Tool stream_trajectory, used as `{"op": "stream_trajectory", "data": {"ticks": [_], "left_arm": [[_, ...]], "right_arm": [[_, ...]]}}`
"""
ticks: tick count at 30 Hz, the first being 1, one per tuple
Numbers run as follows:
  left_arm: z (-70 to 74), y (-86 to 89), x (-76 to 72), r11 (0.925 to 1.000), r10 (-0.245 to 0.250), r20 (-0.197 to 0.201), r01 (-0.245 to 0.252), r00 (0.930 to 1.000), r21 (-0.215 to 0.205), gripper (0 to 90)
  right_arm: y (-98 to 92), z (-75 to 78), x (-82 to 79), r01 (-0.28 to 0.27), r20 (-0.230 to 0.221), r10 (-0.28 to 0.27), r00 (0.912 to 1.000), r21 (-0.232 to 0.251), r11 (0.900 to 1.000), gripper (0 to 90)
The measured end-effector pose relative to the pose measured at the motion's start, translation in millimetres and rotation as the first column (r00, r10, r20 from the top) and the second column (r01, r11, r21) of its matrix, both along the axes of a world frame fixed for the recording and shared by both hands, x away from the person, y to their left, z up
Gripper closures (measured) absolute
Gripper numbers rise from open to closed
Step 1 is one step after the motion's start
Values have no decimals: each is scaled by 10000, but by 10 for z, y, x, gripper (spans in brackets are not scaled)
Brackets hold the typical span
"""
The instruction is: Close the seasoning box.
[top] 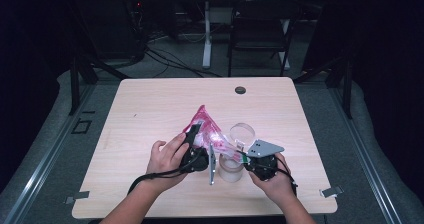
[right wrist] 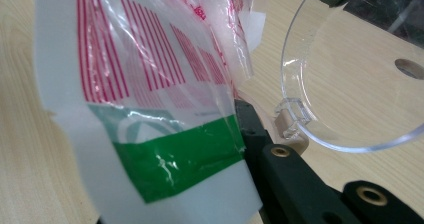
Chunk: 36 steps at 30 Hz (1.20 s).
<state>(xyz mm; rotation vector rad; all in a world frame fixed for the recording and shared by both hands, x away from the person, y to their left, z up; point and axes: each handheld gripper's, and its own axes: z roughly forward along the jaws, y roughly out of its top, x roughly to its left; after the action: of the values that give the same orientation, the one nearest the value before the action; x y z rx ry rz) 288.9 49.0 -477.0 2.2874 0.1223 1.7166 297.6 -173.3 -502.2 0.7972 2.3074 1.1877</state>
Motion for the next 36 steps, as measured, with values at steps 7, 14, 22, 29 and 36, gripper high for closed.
{"op": "stream_trajectory", "data": {"ticks": [7,14,22,29,36], "left_arm": [[-54,40,14,9996,119,-367,-128,9993,-256,659],[-91,69,12,9992,214,-514,-232,9984,-339,661],[-129,108,13,9978,283,-725,-325,9970,-570,662],[-164,144,9,9961,377,-901,-446,9952,-757,665],[-210,179,6,9946,409,-1167,-517,9923,-905,666]], "right_arm": [[9,19,-12,4,49,-4,10000,16,10000,900],[23,38,-27,-15,131,14,9999,76,10000,900],[40,64,-47,-90,222,87,9997,118,9999,900],[71,100,-73,-173,353,167,9992,179,9997,900],[99,122,-95,-248,424,238,9988,228,9994,900]]}}
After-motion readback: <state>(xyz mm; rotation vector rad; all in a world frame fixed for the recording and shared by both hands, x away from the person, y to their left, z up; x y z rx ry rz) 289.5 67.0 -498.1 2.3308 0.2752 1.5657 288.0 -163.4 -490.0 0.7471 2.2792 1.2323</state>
